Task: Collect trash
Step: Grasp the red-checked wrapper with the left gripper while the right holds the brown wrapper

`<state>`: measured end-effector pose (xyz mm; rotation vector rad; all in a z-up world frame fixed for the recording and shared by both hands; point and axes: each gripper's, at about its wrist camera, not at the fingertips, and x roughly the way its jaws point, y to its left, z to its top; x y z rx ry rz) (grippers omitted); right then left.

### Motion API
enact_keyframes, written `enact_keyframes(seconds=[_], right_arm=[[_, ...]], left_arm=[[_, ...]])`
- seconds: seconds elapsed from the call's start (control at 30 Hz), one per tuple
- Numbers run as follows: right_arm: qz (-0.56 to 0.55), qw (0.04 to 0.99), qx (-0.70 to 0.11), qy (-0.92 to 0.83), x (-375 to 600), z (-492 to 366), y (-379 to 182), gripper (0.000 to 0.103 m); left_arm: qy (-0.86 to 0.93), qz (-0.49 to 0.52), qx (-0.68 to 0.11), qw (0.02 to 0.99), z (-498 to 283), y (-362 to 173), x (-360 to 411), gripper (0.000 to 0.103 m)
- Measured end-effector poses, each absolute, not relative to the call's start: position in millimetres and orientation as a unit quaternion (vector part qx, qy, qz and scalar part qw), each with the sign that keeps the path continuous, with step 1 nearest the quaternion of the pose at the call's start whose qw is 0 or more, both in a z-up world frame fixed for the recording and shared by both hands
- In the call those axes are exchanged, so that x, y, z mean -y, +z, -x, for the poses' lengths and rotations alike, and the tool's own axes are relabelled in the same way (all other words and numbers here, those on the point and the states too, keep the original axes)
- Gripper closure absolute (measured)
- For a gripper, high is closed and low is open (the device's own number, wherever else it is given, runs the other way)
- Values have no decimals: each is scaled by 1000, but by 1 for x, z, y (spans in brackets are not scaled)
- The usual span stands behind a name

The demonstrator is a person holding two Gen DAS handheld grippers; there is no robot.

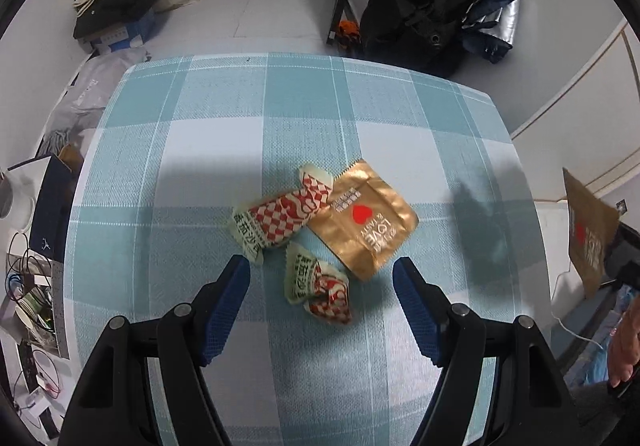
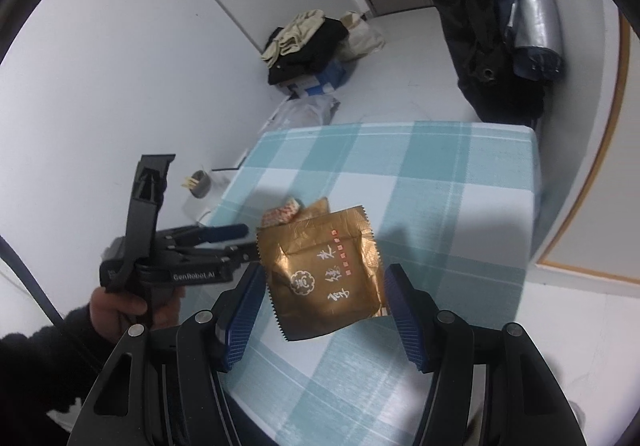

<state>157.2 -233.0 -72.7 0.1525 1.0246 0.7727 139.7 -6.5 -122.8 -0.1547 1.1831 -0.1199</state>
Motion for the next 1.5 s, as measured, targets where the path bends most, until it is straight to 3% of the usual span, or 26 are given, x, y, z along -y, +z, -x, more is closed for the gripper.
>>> enact_keyframes(seconds=[0.2, 0.53, 0.67, 1.07, 1.5], right_arm=[[-72, 803, -470, 359, 242, -154, -69, 42], [-81, 803, -464, 364, 245, -153, -66, 42], [-75, 803, -465, 364, 243, -153, -68, 42], [-71, 802, -470, 363, 239, -155, -70, 42], [-59, 798, -478, 362, 229, -154, -73, 42]], left_arm=[[-60, 59, -557, 827, -145, -127, 14, 38], [-85, 34, -563, 821, -139, -130, 24, 80], [-97, 22, -561, 822, -137, -131, 29, 91], [-138, 48, -555, 819, -125, -122, 22, 102], [-158, 98, -560, 807, -116, -121, 4, 101]])
